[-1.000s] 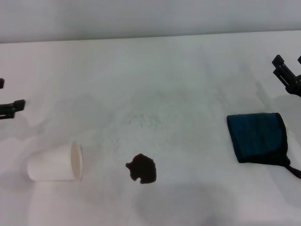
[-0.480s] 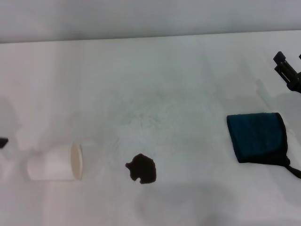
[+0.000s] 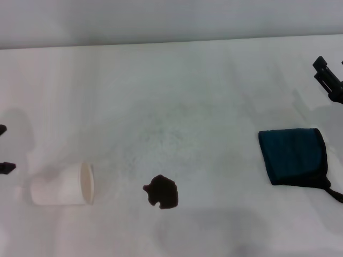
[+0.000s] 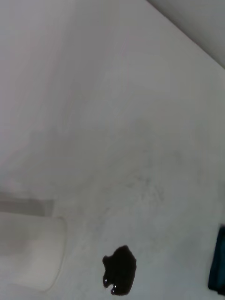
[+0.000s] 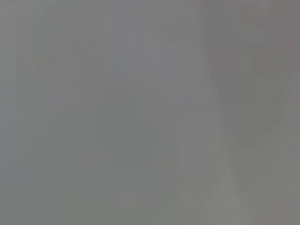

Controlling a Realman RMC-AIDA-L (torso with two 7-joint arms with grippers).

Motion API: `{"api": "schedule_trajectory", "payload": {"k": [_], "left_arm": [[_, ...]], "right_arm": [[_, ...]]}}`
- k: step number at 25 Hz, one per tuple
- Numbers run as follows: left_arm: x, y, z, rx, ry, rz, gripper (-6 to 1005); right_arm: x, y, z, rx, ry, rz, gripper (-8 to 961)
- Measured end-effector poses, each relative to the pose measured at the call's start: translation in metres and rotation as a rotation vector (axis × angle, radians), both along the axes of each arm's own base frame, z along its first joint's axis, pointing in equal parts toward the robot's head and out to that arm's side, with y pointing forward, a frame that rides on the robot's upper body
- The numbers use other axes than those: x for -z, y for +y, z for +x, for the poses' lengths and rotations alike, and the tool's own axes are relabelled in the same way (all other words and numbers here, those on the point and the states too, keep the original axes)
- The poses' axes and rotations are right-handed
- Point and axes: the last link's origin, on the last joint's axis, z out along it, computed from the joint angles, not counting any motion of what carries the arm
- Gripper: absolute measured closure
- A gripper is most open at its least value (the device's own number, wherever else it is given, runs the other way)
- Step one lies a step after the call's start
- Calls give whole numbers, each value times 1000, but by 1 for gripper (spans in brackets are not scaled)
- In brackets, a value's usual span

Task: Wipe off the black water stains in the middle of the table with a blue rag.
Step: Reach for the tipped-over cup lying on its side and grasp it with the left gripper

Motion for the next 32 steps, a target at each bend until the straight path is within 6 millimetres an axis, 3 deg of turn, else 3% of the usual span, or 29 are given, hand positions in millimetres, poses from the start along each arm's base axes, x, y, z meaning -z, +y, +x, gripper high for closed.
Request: {"api": "schedule_trajectory", "payload": {"k": [7, 16, 32], "left_arm": [[24, 2, -1, 39, -34, -84, 125], [39, 0, -14, 56, -5, -136, 126], [72, 9, -15, 141, -19, -193, 126]], "right_arm": [[-1, -1, -1, -8, 2, 5, 113], [-3, -2, -3, -28, 4, 19, 113], [-6, -8, -1, -31, 1, 31, 112]]}}
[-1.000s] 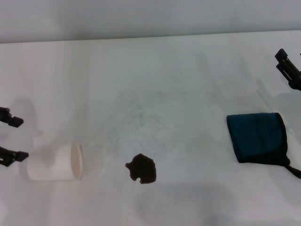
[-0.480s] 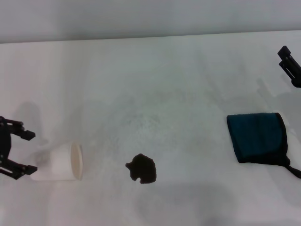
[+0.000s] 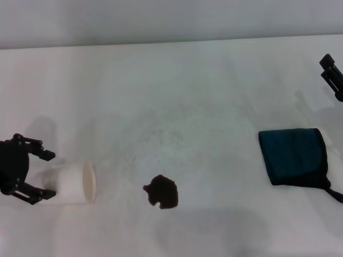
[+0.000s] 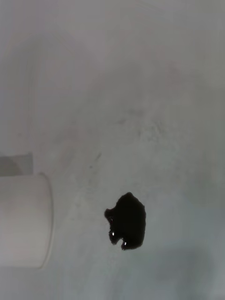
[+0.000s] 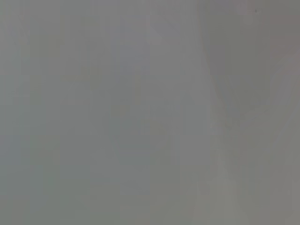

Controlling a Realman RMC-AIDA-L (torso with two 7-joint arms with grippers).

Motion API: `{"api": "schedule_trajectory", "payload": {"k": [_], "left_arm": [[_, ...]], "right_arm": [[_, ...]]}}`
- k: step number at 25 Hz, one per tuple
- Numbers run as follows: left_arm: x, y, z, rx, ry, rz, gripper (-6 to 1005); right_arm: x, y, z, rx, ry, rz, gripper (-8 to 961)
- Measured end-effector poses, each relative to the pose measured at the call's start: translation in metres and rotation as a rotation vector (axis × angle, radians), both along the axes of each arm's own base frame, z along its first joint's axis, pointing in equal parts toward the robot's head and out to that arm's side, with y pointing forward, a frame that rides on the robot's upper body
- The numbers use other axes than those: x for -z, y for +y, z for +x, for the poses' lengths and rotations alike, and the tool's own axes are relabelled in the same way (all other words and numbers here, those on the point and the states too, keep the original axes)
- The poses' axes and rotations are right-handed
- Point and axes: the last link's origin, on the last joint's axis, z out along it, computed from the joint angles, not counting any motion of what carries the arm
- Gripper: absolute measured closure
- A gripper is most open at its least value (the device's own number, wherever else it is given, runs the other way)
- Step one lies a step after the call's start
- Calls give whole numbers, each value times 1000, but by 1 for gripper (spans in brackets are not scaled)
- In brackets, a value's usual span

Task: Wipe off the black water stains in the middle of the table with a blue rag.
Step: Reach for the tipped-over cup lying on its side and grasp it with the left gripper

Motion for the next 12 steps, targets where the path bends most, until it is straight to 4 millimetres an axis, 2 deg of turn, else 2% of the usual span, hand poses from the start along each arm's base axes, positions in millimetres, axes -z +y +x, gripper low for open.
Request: {"api": "schedule_trajectory", "payload": {"k": [12], "left_arm": [[29, 0, 0, 40, -32, -42, 127]], "right_arm": [[-2, 1, 0, -1, -5, 2, 113]]}}
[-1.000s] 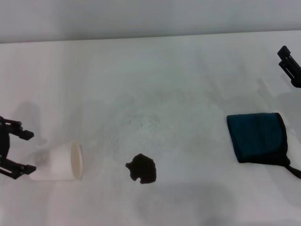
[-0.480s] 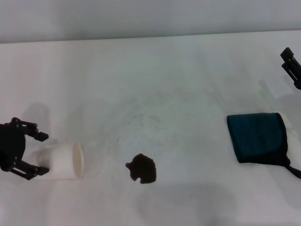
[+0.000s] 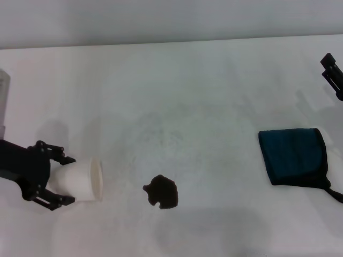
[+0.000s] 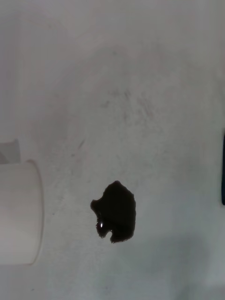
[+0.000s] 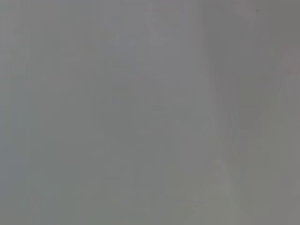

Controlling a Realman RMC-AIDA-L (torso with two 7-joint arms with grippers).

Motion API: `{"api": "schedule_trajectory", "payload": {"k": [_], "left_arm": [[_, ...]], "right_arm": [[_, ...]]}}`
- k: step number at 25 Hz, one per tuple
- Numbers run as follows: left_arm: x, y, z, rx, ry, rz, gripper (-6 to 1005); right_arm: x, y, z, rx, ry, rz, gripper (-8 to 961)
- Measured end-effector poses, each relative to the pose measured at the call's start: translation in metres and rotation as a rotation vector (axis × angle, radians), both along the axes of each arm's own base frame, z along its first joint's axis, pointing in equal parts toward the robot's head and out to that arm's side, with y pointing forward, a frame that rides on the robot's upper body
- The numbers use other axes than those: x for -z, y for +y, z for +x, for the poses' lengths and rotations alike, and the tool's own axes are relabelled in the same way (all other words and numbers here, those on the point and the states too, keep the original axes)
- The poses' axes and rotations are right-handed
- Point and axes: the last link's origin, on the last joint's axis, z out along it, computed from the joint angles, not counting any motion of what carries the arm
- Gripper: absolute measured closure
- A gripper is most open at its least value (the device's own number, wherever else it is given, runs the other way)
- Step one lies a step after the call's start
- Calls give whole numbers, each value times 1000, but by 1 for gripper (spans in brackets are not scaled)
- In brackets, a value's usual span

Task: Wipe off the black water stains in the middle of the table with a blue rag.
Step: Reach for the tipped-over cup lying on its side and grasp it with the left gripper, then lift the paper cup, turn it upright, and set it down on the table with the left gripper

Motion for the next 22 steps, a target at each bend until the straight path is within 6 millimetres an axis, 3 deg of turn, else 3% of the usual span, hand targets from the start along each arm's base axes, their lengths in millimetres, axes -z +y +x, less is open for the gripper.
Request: {"api": "schedule_trajectory", "payload": {"k": [13, 17, 22], "left_arm": [[10, 3, 2, 5, -31, 17, 153], [8, 11, 9, 0, -126, 105, 259], [5, 20, 18, 26, -335, 289, 302]], "right_arm": [[0, -1, 2, 8, -2, -3, 112], [1, -2, 1, 2, -10, -12, 113], [0, 1, 0, -9, -22, -13, 112]]}}
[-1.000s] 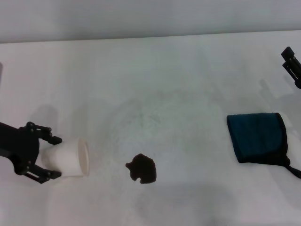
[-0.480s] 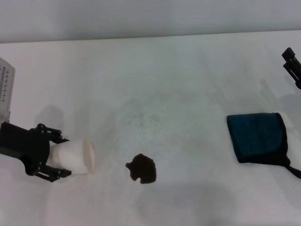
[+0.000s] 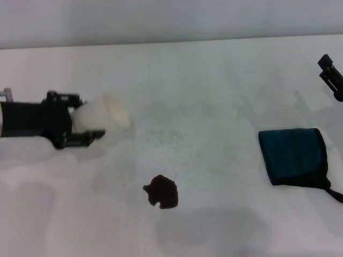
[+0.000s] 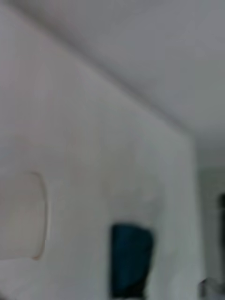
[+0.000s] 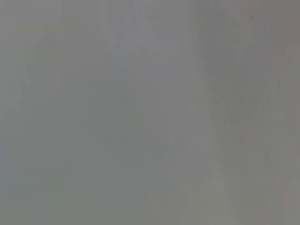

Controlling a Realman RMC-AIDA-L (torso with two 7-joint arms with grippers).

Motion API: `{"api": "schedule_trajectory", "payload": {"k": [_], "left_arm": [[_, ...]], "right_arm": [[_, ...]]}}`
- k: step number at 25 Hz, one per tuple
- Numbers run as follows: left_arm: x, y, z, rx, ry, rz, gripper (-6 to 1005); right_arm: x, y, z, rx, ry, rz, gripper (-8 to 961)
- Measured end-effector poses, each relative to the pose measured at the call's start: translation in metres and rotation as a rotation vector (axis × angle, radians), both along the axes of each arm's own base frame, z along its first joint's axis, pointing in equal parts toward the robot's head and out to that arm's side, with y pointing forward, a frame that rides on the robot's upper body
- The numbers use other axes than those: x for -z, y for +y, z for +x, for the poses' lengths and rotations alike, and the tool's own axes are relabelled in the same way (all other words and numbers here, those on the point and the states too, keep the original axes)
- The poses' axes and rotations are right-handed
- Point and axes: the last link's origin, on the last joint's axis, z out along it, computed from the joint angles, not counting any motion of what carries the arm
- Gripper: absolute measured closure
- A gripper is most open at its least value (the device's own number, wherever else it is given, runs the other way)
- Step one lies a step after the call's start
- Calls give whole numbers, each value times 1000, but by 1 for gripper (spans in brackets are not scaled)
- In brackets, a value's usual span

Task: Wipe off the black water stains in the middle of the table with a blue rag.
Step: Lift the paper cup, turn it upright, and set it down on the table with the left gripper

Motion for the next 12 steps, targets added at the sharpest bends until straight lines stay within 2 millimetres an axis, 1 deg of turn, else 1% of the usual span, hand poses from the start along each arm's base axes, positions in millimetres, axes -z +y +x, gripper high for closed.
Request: {"api": "schedule_trajectory", "payload": {"k": [1, 2, 4, 7, 8, 12], "left_arm": [[1, 0, 1, 5, -31, 19, 310], [6, -3, 1, 7, -109, 59, 316], [8, -5, 1, 4, -143, 75, 328], [12, -14, -7, -7, -228, 138, 345], [13, -20, -12, -11, -274, 182, 351], [22, -36, -22, -31, -393, 290, 380]], "right_arm": [[-1, 1, 0, -3, -3, 2, 112], [-2, 2, 0, -5, -5, 4, 112], [-4, 4, -1, -10, -8, 7, 112], [-7, 6, 0, -10, -22, 11, 112], [-7, 7, 0, -9, -25, 10, 113], [-11, 9, 1, -9, -42, 15, 113]]}}
